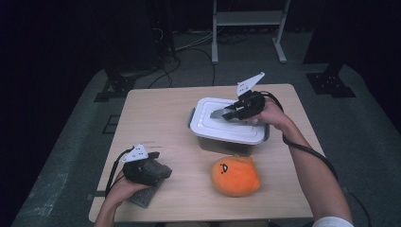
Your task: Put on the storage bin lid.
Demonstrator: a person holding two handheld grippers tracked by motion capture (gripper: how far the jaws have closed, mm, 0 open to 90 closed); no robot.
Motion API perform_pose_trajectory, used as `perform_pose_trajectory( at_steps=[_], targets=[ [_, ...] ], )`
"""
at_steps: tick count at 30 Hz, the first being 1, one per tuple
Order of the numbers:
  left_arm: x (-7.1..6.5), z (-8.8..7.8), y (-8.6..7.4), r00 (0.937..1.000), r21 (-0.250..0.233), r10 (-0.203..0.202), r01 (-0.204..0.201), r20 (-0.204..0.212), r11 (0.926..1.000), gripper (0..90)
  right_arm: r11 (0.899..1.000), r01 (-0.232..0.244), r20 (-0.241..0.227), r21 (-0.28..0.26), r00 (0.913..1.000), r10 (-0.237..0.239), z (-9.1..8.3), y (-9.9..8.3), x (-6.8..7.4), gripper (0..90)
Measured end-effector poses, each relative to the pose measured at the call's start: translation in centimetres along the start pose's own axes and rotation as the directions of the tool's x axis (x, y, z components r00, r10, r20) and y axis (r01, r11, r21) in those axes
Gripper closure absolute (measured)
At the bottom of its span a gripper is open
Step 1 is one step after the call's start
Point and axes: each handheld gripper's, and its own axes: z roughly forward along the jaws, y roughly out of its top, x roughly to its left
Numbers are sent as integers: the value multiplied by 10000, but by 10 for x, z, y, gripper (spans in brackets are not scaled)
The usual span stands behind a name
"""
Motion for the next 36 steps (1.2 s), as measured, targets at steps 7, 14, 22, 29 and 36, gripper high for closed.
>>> perform_pose_trajectory(
  at_steps=[7,14,22,29,36],
  targets=[
    [0,0,0,10000,13,2,-2,16,10000,80,10000,-23,-104,-24,9999,22,3,2,1,656],
    [-1,0,0,10000,-12,-5,5,15,10000,80,9999,-158,60,-3,9999,158,4,0,3,657],
    [-1,0,0,10000,26,-7,7,32,10000,80,9997,-243,178,-2,9995,243,4,0,7,657],
    [-1,1,0,10000,38,19,-19,57,10000,80,9996,-296,273,34,9992,295,3,0,10,657],
    [-2,0,1,10000,35,37,-37,45,10000,80,9991,-371,303,-182,9988,376,2,1,10,657]
  ],
)
